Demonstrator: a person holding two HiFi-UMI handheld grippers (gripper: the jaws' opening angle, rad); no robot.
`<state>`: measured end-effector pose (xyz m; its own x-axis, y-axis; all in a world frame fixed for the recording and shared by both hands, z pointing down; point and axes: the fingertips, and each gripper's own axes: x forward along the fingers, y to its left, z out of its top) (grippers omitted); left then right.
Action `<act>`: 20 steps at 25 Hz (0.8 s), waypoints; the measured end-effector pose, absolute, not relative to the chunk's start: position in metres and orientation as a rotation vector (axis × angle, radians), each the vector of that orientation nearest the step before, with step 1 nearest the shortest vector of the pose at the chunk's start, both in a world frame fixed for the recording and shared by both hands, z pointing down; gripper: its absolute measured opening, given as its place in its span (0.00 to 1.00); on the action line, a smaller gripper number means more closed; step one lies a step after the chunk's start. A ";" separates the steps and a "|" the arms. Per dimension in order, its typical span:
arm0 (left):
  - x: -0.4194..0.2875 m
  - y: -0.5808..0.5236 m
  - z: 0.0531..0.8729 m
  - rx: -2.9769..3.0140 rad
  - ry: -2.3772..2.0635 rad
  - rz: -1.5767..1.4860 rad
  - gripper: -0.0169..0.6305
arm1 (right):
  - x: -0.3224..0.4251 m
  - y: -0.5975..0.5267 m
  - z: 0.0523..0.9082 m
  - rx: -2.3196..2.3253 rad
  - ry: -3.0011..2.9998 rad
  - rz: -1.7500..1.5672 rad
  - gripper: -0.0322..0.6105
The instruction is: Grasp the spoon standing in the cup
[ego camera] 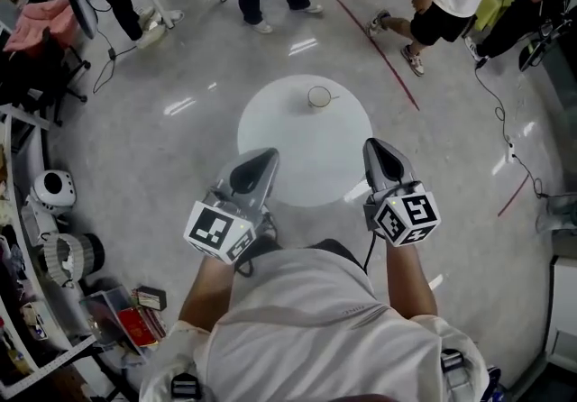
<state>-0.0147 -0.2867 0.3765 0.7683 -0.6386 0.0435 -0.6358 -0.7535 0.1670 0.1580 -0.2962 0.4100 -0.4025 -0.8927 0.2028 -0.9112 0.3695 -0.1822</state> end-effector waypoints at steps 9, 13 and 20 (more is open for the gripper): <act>-0.058 -0.372 0.386 2.789 -0.913 0.003 0.03 | 0.128 -0.367 0.430 1.757 -2.377 0.512 0.06; -0.042 -0.386 0.397 2.773 -0.889 0.034 0.03 | 0.145 -0.395 0.459 1.739 -2.305 0.649 0.06; -0.008 -0.398 0.404 2.717 -0.940 0.074 0.03 | 0.195 -0.456 0.517 1.716 -2.167 0.771 0.15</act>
